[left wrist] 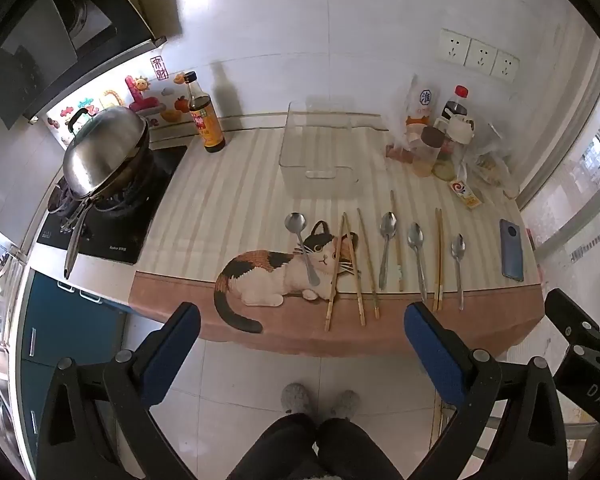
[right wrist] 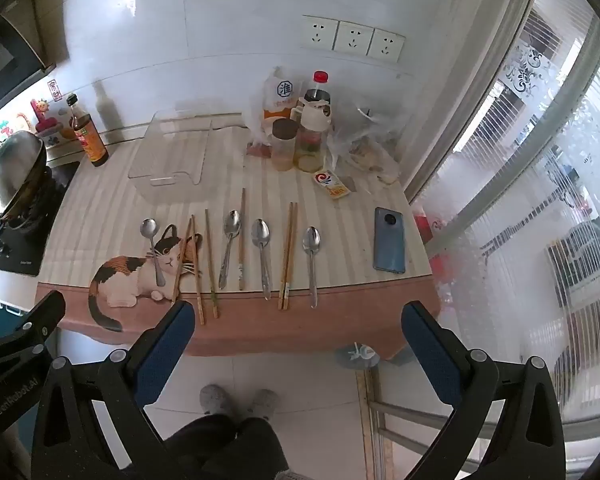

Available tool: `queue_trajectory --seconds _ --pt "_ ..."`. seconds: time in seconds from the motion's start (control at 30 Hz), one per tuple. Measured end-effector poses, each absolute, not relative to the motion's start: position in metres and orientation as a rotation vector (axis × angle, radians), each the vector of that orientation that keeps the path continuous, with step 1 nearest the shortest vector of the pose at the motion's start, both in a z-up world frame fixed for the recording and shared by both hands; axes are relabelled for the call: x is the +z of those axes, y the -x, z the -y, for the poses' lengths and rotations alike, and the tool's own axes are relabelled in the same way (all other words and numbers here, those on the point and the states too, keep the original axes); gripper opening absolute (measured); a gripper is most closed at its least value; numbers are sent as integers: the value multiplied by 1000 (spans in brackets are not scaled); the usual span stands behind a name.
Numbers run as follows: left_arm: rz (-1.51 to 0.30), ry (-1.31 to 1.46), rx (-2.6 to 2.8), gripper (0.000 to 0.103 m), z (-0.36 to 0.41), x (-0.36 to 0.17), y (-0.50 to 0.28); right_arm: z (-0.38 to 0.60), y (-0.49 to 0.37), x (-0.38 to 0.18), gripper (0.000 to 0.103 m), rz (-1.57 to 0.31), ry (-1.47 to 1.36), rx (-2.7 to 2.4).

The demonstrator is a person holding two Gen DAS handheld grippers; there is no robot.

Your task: Organize utensils

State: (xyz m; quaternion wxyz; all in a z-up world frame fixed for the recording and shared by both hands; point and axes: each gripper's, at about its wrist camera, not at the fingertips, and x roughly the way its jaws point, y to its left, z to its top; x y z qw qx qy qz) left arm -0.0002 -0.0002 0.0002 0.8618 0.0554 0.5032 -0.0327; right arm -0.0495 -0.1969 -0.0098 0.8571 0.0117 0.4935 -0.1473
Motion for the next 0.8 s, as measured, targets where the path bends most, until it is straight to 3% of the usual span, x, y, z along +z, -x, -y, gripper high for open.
queue_trajectory --seconds 0.8 --pt "-1061 -108 -73 103 1 -2 6 191 58 -5 103 -1032 -14 -316"
